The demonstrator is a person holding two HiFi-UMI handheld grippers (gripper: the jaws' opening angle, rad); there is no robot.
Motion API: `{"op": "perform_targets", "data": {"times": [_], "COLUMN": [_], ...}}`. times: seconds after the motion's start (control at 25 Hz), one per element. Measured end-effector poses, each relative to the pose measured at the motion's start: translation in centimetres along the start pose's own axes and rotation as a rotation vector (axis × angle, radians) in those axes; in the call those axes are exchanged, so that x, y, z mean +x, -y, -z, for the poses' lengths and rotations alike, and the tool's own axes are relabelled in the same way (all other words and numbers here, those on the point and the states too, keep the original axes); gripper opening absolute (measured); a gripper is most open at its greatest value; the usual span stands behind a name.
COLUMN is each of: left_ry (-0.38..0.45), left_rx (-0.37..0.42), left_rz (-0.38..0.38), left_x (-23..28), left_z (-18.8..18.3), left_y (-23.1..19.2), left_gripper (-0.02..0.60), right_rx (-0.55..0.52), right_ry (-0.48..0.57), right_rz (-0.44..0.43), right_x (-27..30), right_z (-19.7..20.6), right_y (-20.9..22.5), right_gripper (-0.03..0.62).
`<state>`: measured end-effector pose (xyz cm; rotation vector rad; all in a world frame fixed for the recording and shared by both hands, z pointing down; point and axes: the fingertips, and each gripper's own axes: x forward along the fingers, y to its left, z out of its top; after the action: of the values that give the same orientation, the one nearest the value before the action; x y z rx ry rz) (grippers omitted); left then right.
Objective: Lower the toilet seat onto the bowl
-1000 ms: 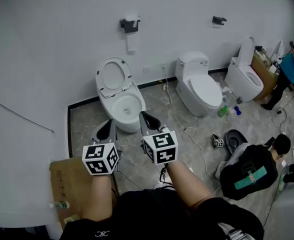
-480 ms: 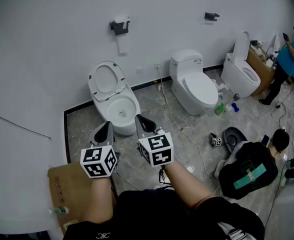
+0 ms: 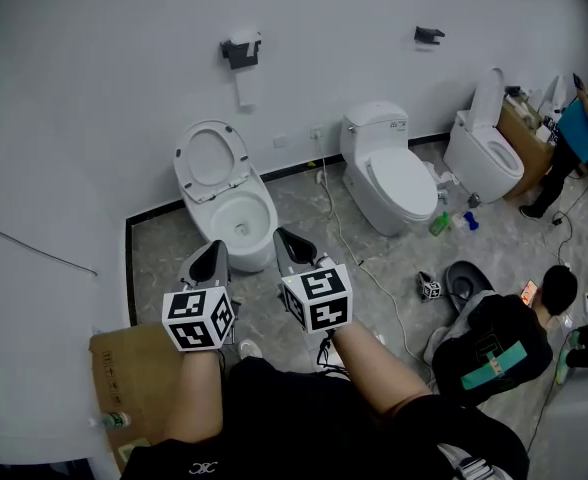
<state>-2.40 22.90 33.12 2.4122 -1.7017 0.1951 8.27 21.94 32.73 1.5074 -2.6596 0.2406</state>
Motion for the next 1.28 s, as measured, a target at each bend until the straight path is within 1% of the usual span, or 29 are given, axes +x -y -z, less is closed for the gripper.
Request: {"op": "perform_targets", "data": {"times": [0.24,0.48,0.76,1.04,1.28], "left_ry": [0.003,0.003,-0.02,-0.036,-0.048], "left_rx": [-0.002,-0.017,-0.049,-0.062,-0.079], "left_rz": [0.002,0.006,0.014,0.05,0.076], "left_x": [3.1,7.9,15.0,21.9,26.1], "left_z": [-0.4,-0.9,-2.1,-3.7,-5.1], "left_y": [-1.6,-5.8,-13.0,-19.6,-24.9], "left_gripper": [0.006,0.006,0.006,0.006,0.006], "right_rx": [0.001,-0.016,-0.025,-0.019,-0.024], "right_ry": [-0.026,-0.043,-0.061,-0.086,-0.113], "right_rz": [0.0,0.004,0.011,0.037,0.061], "right_x": [3.2,9.4,19.0,28.2,34.7], "right_z": [0.6,0.5,-0.8,-1.7,-2.8], "right_y": [1.2,2.2,3.1,3.8,3.7], "right_gripper": [0.008,0.008,0.008,0.008,0.008]}}
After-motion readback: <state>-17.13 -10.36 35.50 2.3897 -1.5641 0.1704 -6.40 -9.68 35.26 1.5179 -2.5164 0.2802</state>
